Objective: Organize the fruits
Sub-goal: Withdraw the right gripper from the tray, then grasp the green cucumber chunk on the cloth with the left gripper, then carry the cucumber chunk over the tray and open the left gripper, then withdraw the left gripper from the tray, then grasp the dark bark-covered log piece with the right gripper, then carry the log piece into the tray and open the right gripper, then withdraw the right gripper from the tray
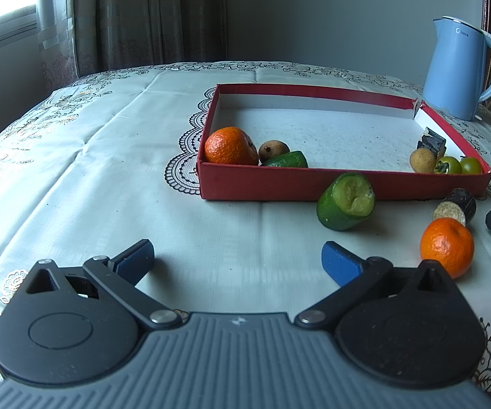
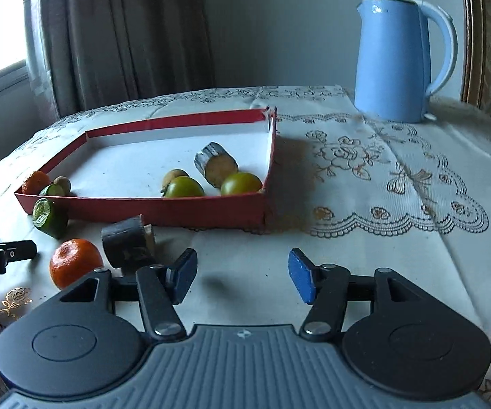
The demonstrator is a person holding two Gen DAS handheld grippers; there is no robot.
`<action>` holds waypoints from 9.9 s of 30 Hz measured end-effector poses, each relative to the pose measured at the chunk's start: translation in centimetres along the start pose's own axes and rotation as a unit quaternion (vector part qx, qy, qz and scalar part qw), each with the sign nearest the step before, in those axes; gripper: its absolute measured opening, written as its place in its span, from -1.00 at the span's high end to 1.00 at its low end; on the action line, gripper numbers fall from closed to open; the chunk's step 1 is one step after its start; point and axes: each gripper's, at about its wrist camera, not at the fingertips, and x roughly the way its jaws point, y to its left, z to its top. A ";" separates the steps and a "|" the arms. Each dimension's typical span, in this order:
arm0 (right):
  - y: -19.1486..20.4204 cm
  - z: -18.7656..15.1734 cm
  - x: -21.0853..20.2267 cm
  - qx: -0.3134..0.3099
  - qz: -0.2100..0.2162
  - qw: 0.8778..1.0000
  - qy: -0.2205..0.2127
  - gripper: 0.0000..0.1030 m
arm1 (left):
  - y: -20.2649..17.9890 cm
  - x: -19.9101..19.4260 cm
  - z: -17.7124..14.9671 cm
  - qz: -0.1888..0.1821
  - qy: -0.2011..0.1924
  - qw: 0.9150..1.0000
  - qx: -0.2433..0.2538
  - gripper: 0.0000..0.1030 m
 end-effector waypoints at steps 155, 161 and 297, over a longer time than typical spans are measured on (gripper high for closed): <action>1.0 -0.2 1.1 -0.033 -0.015 0.999 0.019 -0.87 | -3.0 -2.1 4.9 -0.019 -0.073 0.997 0.016 -0.33; 1.0 -0.2 1.2 -0.033 -0.015 0.999 0.019 -0.87 | -2.5 -1.8 4.2 -0.020 -0.054 0.998 0.010 -0.33; 3.4 3.4 -0.6 -0.085 0.024 0.993 -0.077 -0.24 | -0.7 0.7 0.5 -0.025 -0.011 1.000 -0.013 -1.00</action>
